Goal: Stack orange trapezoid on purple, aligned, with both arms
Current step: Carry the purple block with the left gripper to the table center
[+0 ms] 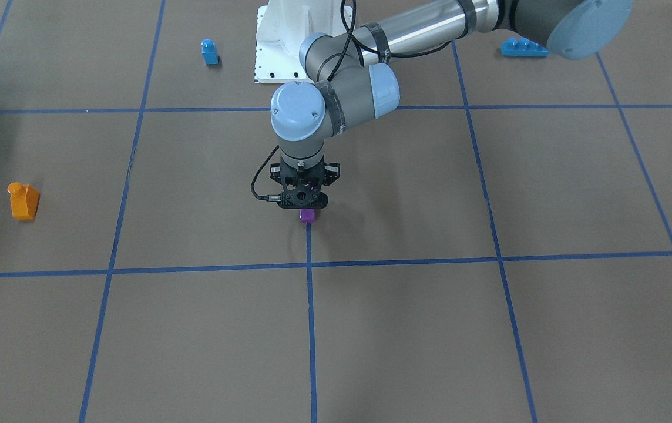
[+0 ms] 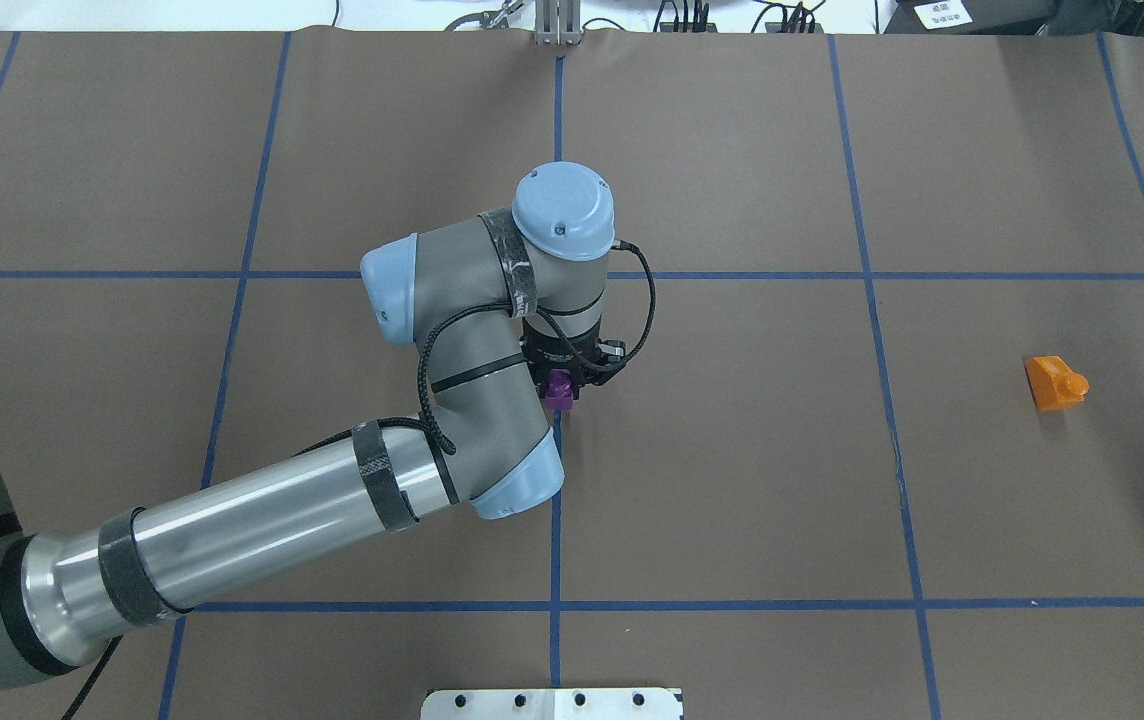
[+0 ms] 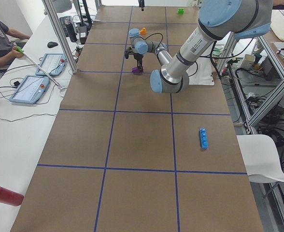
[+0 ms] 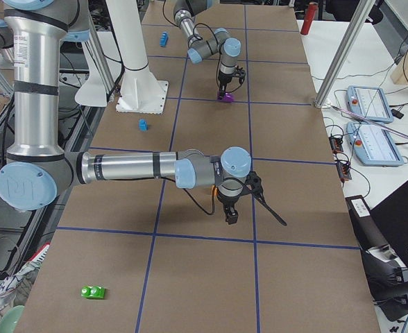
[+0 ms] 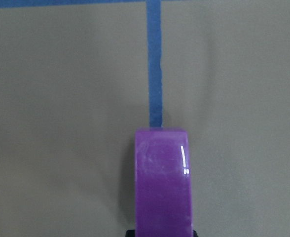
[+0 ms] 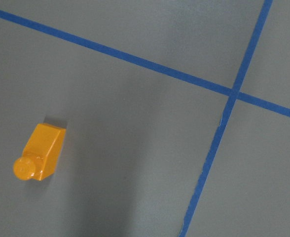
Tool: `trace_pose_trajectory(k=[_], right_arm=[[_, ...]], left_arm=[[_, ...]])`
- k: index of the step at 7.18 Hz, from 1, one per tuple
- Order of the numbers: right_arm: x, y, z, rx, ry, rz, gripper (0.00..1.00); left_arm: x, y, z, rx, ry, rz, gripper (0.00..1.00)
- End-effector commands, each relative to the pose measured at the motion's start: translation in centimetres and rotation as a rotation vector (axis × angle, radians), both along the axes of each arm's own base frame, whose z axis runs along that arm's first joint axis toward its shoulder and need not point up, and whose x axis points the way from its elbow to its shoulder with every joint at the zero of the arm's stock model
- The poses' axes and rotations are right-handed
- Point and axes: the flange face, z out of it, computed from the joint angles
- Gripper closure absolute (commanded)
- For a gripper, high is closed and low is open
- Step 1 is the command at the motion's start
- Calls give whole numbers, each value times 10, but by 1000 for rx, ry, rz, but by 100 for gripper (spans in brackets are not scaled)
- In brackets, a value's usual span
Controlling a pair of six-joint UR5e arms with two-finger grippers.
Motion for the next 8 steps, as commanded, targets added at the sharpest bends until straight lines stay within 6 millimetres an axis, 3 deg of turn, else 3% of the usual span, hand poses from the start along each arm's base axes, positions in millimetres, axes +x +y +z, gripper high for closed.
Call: trace_pose_trajectory(k=[1,2,3,4,6,8], right_arm=[[-1,0,1,-2,0,-2,0],[-1,0,1,-2,0,-2,0],[-1,0,1,-2,0,-2,0],[-2,0,1,-2,0,-3,0],[-3,0,1,-2,0,-7,0],[-4,0,1,-2,0,-8,0]], left_arm=[[2,2,1,-1,-1,3,100],[3,3,1,-1,-1,4,100],[3,3,1,-1,-1,4,86],[3,3,2,-3,-3,4,85],[4,4,2,-4,-4,5,64],[4,4,3,-4,-5,5,54]])
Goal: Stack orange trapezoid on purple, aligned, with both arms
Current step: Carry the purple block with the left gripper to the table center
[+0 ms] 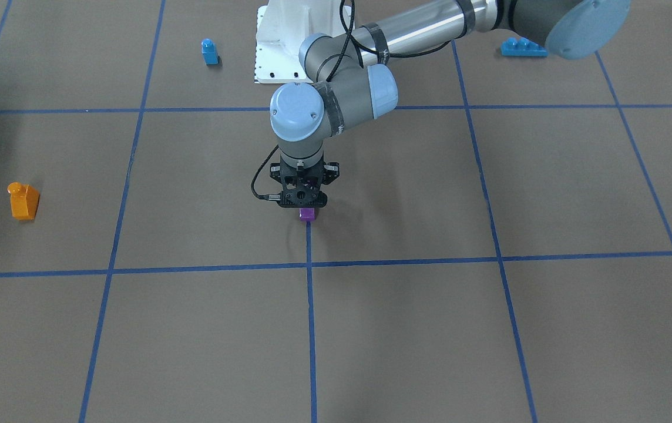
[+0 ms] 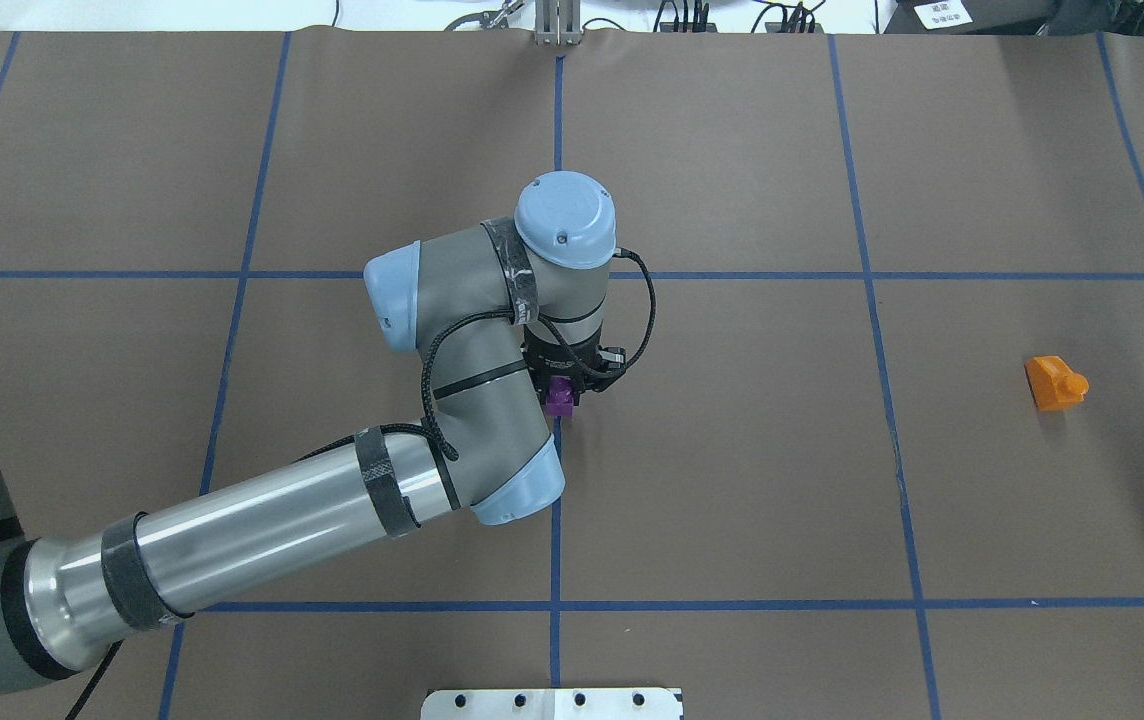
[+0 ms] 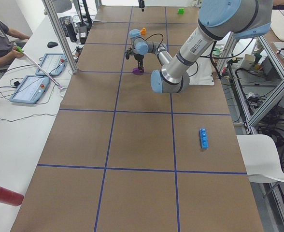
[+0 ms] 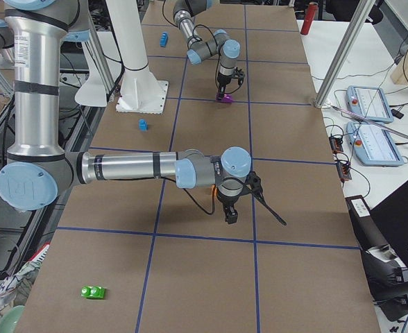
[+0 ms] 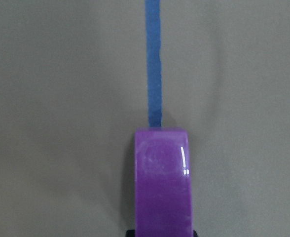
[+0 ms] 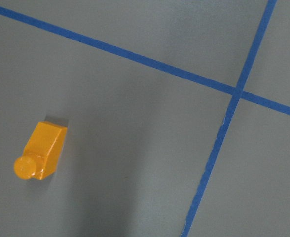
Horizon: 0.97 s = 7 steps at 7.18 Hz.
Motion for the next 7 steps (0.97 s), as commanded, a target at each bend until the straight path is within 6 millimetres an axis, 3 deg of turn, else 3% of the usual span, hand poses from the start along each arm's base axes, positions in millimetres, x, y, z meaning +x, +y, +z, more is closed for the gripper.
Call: trace_pose_trajectory(k=[1,2,3,4,5,6,7], right_arm=[[-1,-1,-2,7,-1,-4,0],[-2,-2,-3,9,2,-5,0],[-6,-3,-5,13,1,-12,0],[-19,-7,-9,13,0,-29,0],[-39,-14,-23,-12,-11,33,0],[-80,-14,-34,-95,-33,149,0],[-115,-11,-43,-162,-34,249,0]], left_arm=[[1,1,0,0,0,2,49],[1,1,0,2,1,3,29],[-1,-1,-3,6,9,0,26],[-8,-8,-6,9,15,-15,13],[-29,-28,-15,12,29,-51,2],[-59,-47,-30,22,56,-85,1],[-76,-56,-35,25,59,-107,1]])
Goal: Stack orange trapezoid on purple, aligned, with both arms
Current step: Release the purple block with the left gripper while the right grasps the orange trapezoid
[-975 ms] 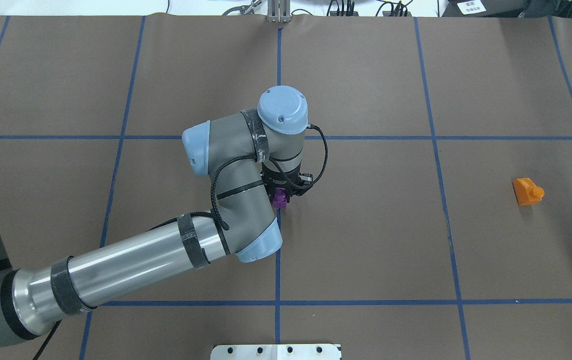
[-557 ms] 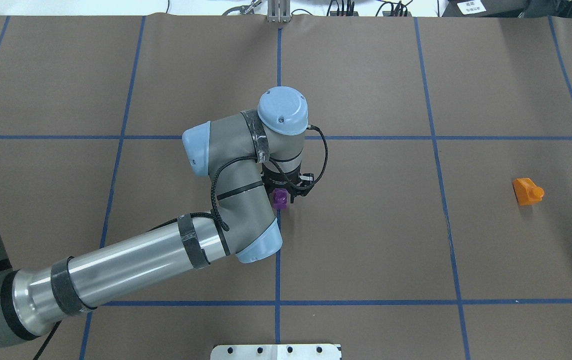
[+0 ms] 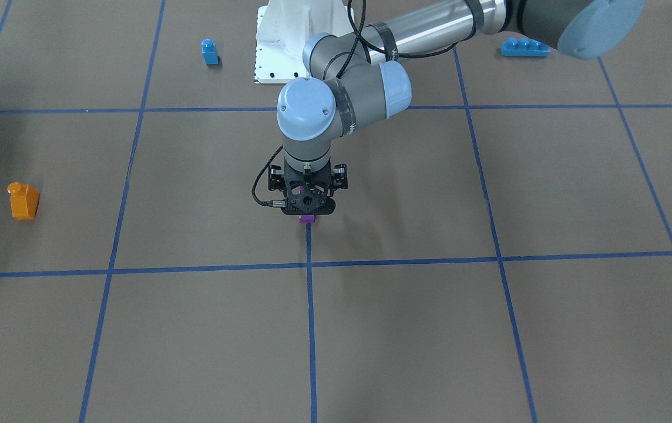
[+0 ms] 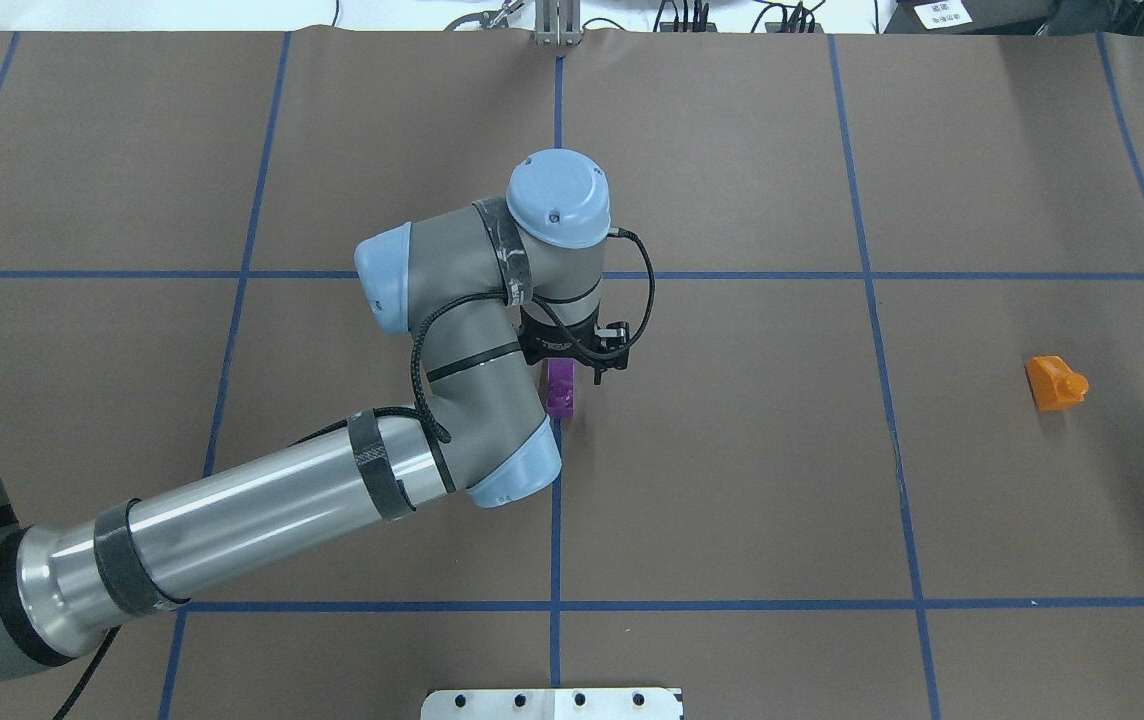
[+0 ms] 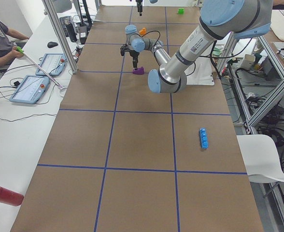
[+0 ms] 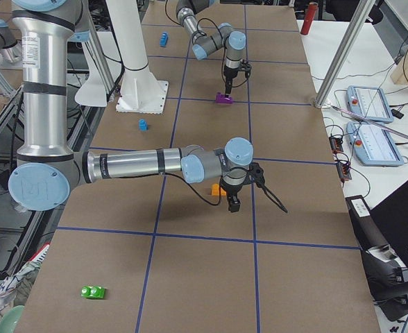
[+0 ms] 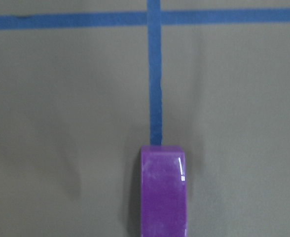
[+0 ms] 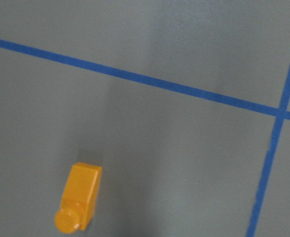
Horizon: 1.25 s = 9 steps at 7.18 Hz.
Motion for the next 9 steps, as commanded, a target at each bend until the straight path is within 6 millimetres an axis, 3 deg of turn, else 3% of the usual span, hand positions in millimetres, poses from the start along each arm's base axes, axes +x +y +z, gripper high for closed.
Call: trace_pose_trajectory(k=[1,3,8,9], right_arm=[[-71,9,-17,-131,-24,161,0],[-96,22,-13,-158,-16,122,0],[-139,34,22,-177,56,45,2],[-138,35,23,-177,59,45,21]], left_arm=[[-33,-23,-8,-5,-2,-46,1],[-38,-25,-10,-1,2,-55,1],[-38,-26,-2,-17,-8,-65,1],[-37,-25,-1,-27,-8,-73,1]])
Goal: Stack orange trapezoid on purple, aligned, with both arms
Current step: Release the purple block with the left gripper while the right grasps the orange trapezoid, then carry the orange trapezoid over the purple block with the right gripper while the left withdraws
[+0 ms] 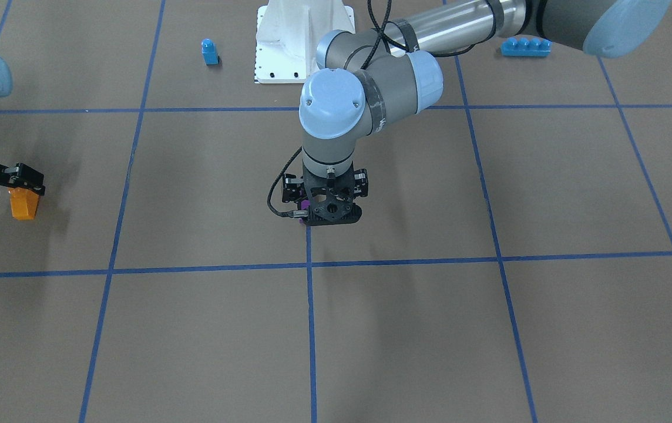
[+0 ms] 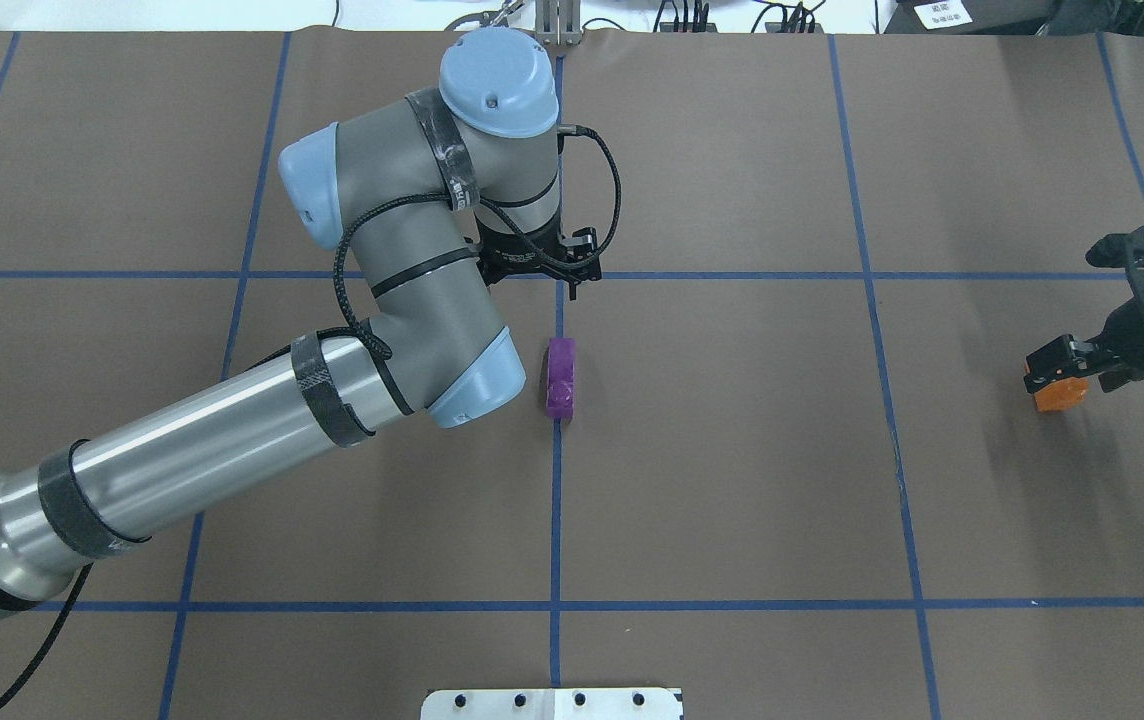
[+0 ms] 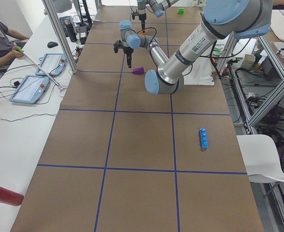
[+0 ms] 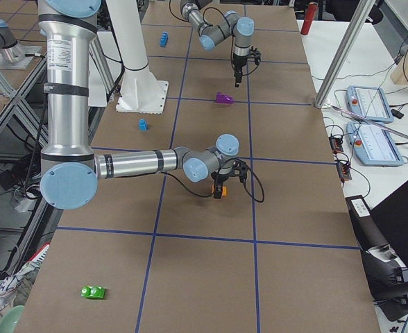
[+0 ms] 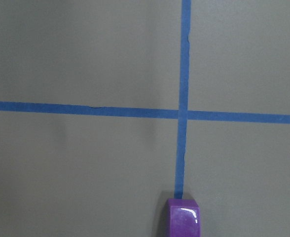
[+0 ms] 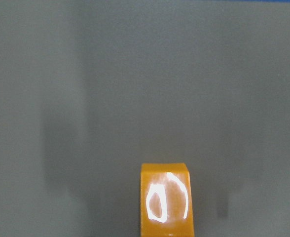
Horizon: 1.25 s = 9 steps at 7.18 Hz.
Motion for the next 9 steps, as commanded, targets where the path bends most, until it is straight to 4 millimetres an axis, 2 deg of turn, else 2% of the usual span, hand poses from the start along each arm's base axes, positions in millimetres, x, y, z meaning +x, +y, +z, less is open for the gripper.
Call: trace_pose_trajectory(k=[1,2,3,4,6,7,8,9], right_arm=[[-4,1,5,0,13,-7,67],[-5,1,5,7,11,-16,100],[-7,-2,3,13,9,-20,100],[-12,-8,-8,19,-12,-24,100],[-26,-31,-53,70,-54,-7,100],[-38,-48,-92,70,-74,33,100],[-72,-65,-144,50,-88,47,100],[-113,-68,-201,53,-103,32,100]], left_arm=[[2,2,1,-11,-1,-7,1],[2,1,3,-11,-3,-8,1],[2,1,1,-11,-2,-9,1],[1,1,3,-10,-4,-11,1],[-5,-2,0,0,5,-10,1],[-18,6,9,15,20,-5,1],[-41,19,35,43,24,13,1],[-71,31,65,77,25,31,1]])
